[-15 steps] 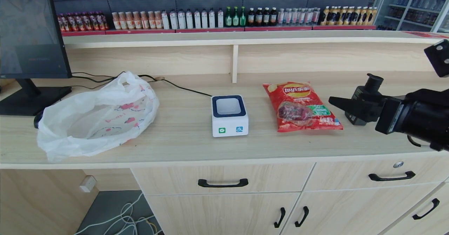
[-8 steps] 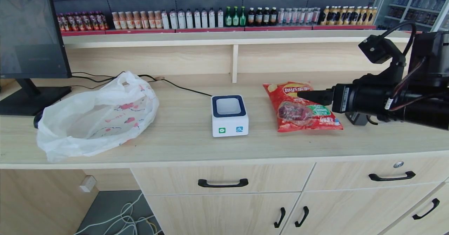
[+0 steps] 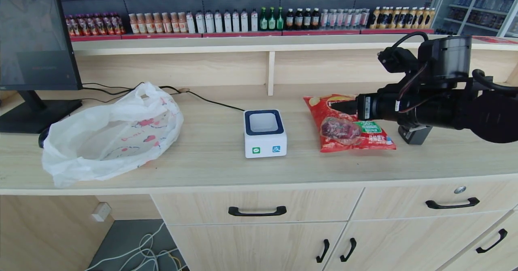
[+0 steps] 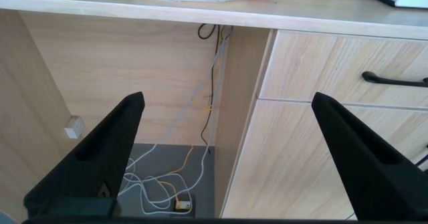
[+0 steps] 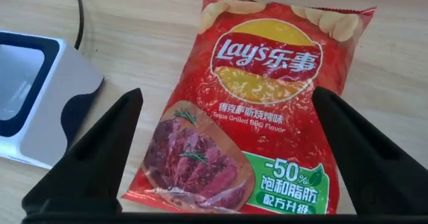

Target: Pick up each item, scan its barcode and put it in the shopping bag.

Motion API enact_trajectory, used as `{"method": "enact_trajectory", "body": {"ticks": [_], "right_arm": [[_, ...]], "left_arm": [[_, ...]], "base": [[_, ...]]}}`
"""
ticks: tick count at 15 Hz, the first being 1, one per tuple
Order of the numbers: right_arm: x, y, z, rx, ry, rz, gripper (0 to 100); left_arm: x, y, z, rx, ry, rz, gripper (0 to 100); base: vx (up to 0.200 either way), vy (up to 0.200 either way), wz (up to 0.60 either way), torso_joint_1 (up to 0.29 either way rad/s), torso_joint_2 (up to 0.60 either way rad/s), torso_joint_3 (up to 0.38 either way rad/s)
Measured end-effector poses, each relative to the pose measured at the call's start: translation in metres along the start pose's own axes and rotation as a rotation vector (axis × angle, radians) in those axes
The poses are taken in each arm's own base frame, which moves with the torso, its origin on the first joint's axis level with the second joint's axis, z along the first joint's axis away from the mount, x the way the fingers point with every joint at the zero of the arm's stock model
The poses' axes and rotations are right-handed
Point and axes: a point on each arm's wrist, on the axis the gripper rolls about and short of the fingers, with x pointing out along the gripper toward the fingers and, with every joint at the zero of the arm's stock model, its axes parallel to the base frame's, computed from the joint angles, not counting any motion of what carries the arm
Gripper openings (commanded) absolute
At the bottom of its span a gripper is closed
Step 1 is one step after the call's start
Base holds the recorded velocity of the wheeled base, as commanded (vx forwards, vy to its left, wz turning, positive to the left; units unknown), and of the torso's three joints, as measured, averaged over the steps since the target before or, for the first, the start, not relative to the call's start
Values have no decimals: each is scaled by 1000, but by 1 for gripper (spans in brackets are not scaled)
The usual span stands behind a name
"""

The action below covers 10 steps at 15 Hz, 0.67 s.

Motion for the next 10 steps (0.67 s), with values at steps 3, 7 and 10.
{"method": "enact_trajectory", "body": {"ticks": [3, 7, 10], "right_arm": [[17, 0, -1, 5, 23, -29, 100], [35, 8, -7, 20, 54, -61, 100], [42, 11, -13, 18, 107, -101, 100]], "left_arm": [[0, 0, 0, 1, 0, 0, 100], [0, 0, 0, 1, 0, 0, 100], [0, 0, 0, 0, 0, 0, 100]], "base": [[0, 0, 0, 0, 0, 0], [0, 0, 0, 0, 0, 0], [0, 0, 0, 0, 0, 0]]}}
